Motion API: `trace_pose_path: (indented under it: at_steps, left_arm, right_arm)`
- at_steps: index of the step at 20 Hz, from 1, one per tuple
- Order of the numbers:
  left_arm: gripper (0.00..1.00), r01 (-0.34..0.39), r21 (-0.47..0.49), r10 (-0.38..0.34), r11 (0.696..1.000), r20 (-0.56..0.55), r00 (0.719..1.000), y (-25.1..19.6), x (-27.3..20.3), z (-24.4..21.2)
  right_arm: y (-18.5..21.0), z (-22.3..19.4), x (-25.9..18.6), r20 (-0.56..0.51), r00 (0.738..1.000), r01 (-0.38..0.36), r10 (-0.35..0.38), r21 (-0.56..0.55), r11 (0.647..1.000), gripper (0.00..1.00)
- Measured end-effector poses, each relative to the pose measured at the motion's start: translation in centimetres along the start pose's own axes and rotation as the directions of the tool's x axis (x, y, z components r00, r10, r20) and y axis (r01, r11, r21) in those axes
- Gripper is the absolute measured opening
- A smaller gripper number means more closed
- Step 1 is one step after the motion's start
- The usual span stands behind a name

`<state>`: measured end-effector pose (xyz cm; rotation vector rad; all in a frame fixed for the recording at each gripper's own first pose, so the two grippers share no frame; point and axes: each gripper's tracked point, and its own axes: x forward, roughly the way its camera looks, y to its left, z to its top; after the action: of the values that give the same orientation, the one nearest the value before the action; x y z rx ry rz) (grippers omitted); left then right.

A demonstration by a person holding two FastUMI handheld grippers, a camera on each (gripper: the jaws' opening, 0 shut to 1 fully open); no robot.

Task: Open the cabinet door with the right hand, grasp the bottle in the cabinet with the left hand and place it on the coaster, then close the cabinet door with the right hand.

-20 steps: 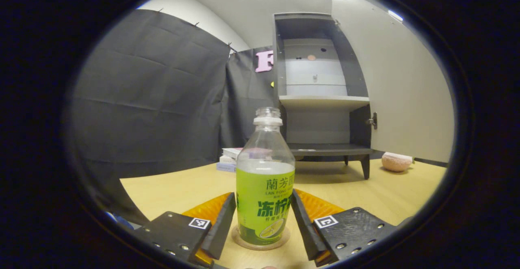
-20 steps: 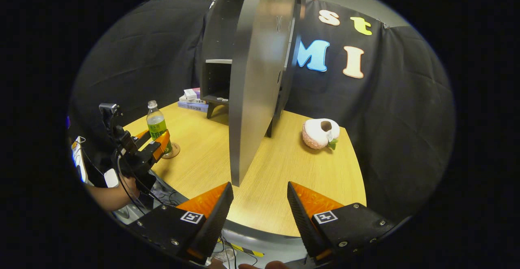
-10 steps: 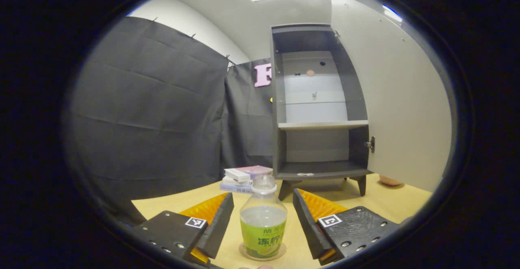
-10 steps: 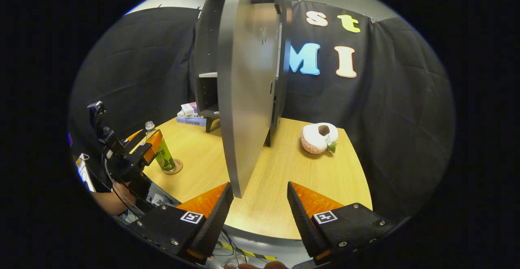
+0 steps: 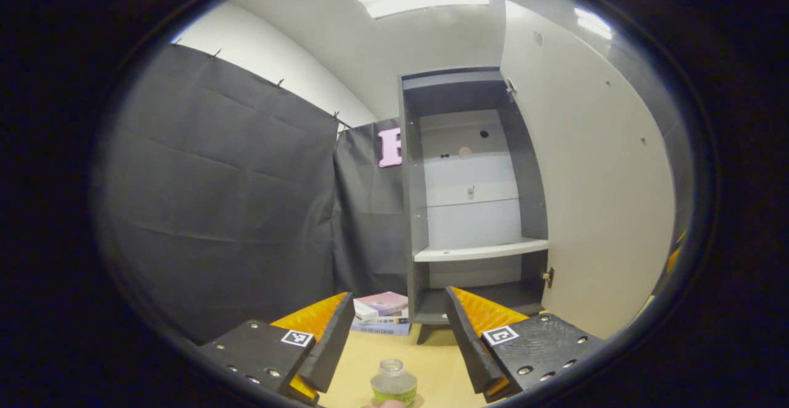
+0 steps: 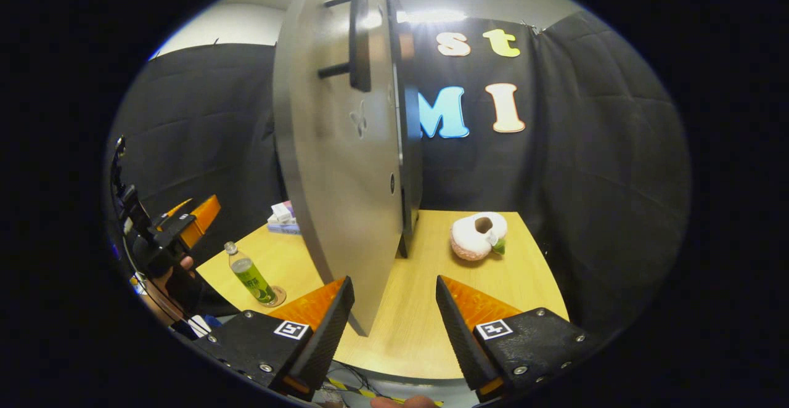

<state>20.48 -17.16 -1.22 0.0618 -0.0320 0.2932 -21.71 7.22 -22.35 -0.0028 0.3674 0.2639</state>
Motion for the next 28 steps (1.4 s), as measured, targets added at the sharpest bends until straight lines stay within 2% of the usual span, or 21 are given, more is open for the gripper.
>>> trace_pose_path:
  at_steps: [1,5,6,8,11,14,15,16,17,18,19,20,21,22,23,24,25,27,28]
  left_arm:
    - [0.88,0.014,-0.007,-0.014,1.0,-0.005,1.0,-0.4,-0.3,0.5]
    - [0.88,0.088,-0.021,-0.088,0.996,-0.015,0.996,-2.2,-0.6,2.1]
    - [0.79,0.106,-0.017,-0.106,0.994,-0.017,0.994,-2.5,-0.7,2.4]
    - [0.8,0.138,-0.005,-0.138,0.99,-0.013,0.99,-3.0,-0.8,3.0]
    - [0.88,0.166,-0.02,-0.167,0.986,-0.048,0.985,-3.5,-1.1,2.9]
    - [0.88,0.214,-0.076,-0.219,0.974,-0.07,0.973,-4.8,-1.7,2.9]
    - [0.83,0.223,-0.08,-0.228,0.972,-0.074,0.971,-4.9,-1.7,3.0]
    - [0.79,0.235,-0.076,-0.24,0.969,-0.07,0.968,-5.0,-1.6,3.1]
    - [0.79,0.247,-0.066,-0.251,0.967,-0.065,0.966,-5.1,-1.7,3.2]
    - [0.8,0.257,-0.058,-0.26,0.965,-0.063,0.964,-5.1,-1.8,3.3]
    - [0.8,0.271,-0.059,-0.274,0.961,-0.067,0.959,-5.3,-2.1,3.2]
    - [0.79,0.287,-0.062,-0.291,0.956,-0.073,0.954,-5.5,-2.2,3.0]
    - [0.83,0.299,-0.064,-0.303,0.952,-0.076,0.95,-5.4,-2.3,2.9]
    - [0.84,0.311,-0.07,-0.316,0.948,-0.08,0.945,-5.5,-2.3,2.9]
    - [0.83,0.32,-0.076,-0.326,0.944,-0.086,0.942,-5.6,-2.3,2.8]
    - [0.79,0.33,-0.082,-0.337,0.941,-0.097,0.937,-5.7,-2.3,2.5]
    - [0.83,0.338,-0.085,-0.346,0.937,-0.107,0.932,-5.7,-2.3,2.4]
    - [0.83,0.347,-0.09,-0.356,0.933,-0.117,0.927,-5.8,-2.4,2.4]
    - [0.88,0.35,-0.094,-0.359,0.932,-0.119,0.926,-5.8,-2.4,2.3]
  right_arm:
    - [-0.3,1.3,0.0,0.024,1.0,-0.001,0.001,0.012,1.0,0.83]
    - [-2.7,7.5,0.4,0.145,0.989,0.022,-0.024,0.015,1.0,0.83]
    - [-2.8,8.8,0.6,0.167,0.986,0.019,-0.02,0.01,1.0,0.83]
    - [-3.2,11.2,0.5,0.203,0.979,0.022,-0.026,0.02,1.0,0.84]
    - [-4.4,15.4,-0.6,0.266,0.961,0.061,-0.083,0.088,0.994,0.83]
    - [-5.2,18.7,-2.2,0.337,0.93,0.111,-0.147,0.124,0.986,0.83]
    - [-5.5,19.3,-2.8,0.356,0.919,0.137,-0.168,0.109,0.984,0.84]
    - [-5.6,20.0,-3.1,0.374,0.908,0.167,-0.186,0.085,0.982,0.91]
    - [-5.3,20.6,-3.6,0.396,0.897,0.189,-0.196,0.055,0.98,0.93]
    - [-5.0,21.0,-3.8,0.412,0.889,0.206,-0.2,0.029,0.978,0.89]
    - [-4.3,20.9,-3.8,0.419,0.887,0.211,-0.195,0.008,0.977,0.93]
    - [-3.5,20.7,-3.7,0.413,0.891,0.209,-0.188,-0.007,0.978,0.93]
    - [-2.9,20.6,-3.6,0.406,0.896,0.2,-0.177,-0.015,0.98,0.93]
    - [-2.7,20.6,-3.5,0.402,0.897,0.206,-0.186,-0.007,0.979,0.91]
    - [-2.9,20.7,-4.0,0.401,0.897,0.202,-0.188,0.008,0.979,0.93]
    - [-2.8,20.9,-4.0,0.401,0.896,0.193,-0.19,0.032,0.981,0.9]
    - [-2.7,21.1,-4.0,0.406,0.894,0.182,-0.189,0.058,0.982,0.9]
    - [-2.5,21.7,-4.1,0.422,0.889,0.163,-0.179,0.075,0.984,0.92]
    - [-2.4,21.8,-4.2,0.426,0.888,0.161,-0.176,0.07,0.984,0.92]
